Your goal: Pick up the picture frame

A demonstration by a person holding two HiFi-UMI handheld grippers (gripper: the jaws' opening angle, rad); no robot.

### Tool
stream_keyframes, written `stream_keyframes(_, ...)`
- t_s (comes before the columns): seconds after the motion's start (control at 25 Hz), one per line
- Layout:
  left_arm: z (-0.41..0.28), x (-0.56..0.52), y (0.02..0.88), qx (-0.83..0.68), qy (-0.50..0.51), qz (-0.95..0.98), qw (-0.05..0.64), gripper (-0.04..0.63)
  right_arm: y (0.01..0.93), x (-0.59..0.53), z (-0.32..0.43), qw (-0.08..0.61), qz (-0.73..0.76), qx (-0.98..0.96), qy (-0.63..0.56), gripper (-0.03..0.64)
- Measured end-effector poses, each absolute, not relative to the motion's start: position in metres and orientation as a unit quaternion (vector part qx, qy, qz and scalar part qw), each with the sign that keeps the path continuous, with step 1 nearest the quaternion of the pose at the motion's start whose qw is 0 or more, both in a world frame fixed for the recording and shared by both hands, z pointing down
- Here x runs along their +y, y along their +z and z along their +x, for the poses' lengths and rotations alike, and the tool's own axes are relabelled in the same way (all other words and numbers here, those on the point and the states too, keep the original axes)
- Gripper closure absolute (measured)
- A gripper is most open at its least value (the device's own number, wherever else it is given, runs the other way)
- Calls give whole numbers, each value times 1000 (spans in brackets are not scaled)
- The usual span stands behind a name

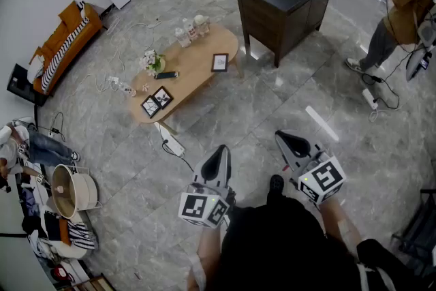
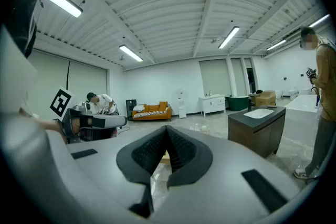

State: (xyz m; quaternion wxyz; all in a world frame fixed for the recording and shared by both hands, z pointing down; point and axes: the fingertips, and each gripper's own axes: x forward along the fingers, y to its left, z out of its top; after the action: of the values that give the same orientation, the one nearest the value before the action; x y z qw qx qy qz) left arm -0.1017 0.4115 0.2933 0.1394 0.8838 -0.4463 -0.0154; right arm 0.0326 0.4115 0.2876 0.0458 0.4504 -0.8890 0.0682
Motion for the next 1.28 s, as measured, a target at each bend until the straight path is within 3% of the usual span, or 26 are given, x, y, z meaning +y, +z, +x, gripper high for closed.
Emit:
stream_keyframes(0.56,-58,411,295,-469,-3,872,143,583,295,406,83,21,446,-888,108,604)
stream_keyframes(1.28,-30,388,326,-467,18,868,169,583,337,394,122,39,468,-871,148,604)
